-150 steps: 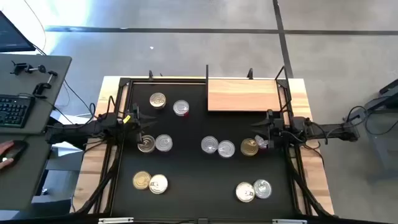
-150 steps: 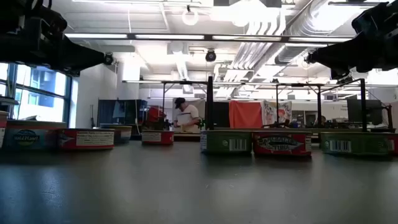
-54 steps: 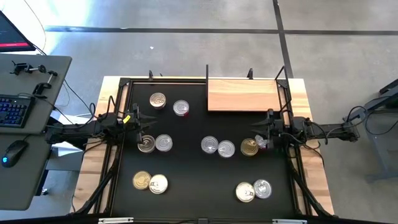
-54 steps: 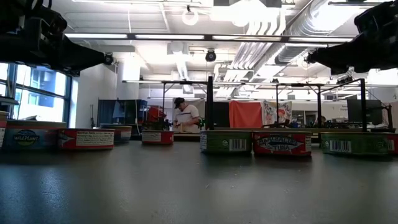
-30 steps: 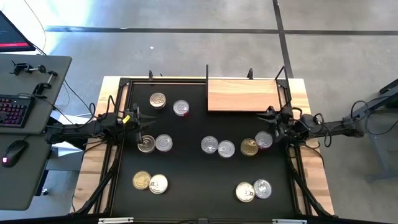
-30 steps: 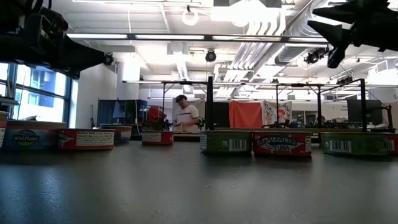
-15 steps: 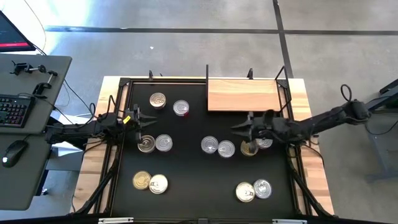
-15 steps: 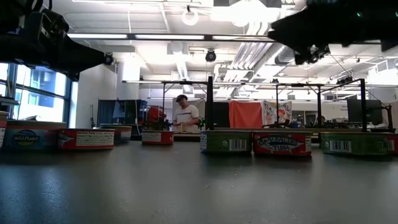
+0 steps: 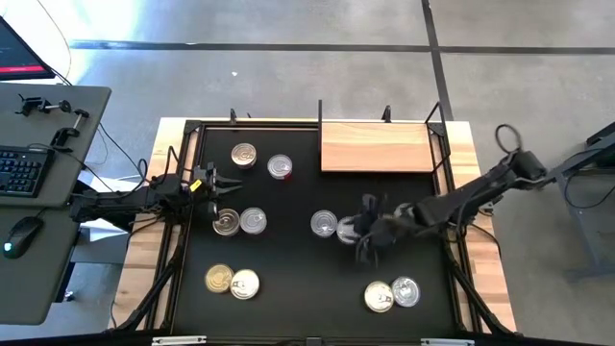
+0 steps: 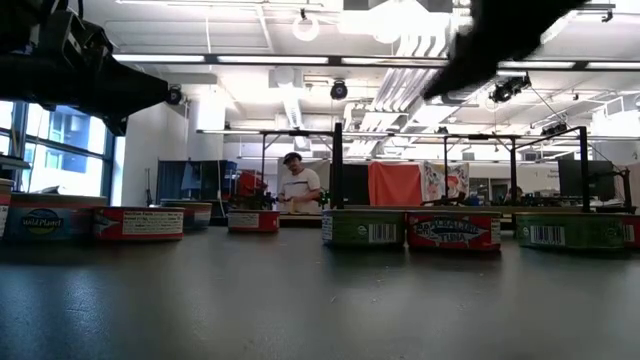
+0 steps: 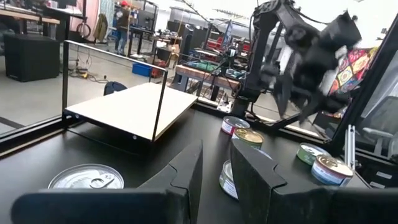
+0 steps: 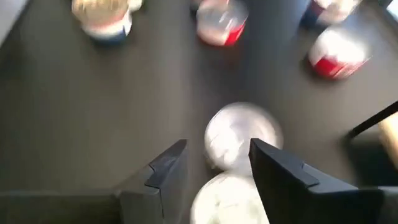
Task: Stack canned seafood by type on shelf
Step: Put the red tuna can on the shelf
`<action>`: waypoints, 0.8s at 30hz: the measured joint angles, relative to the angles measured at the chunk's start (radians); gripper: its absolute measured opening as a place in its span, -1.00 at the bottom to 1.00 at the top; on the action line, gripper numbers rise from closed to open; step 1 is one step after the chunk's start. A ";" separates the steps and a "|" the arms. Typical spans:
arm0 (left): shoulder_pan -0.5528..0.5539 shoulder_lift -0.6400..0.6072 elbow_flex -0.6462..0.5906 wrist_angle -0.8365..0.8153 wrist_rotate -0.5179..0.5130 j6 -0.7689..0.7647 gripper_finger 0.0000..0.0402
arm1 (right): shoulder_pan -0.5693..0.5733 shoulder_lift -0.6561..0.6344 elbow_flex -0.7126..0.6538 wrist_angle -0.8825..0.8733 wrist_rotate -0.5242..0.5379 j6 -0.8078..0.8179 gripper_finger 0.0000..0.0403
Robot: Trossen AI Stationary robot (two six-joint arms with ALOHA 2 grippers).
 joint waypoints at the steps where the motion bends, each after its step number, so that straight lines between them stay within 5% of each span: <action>1: 0.000 0.000 0.000 0.000 0.000 0.000 -0.64 | 0.019 0.028 -0.008 -0.001 -0.004 0.012 -0.18; 11: 0.000 0.000 0.000 0.028 -0.044 0.018 -0.64 | 0.089 0.266 -0.040 0.121 0.035 0.013 -0.18; 24: 0.000 0.000 0.000 0.036 -0.068 0.026 -0.64 | 0.089 0.298 -0.014 0.127 0.136 -0.087 -0.34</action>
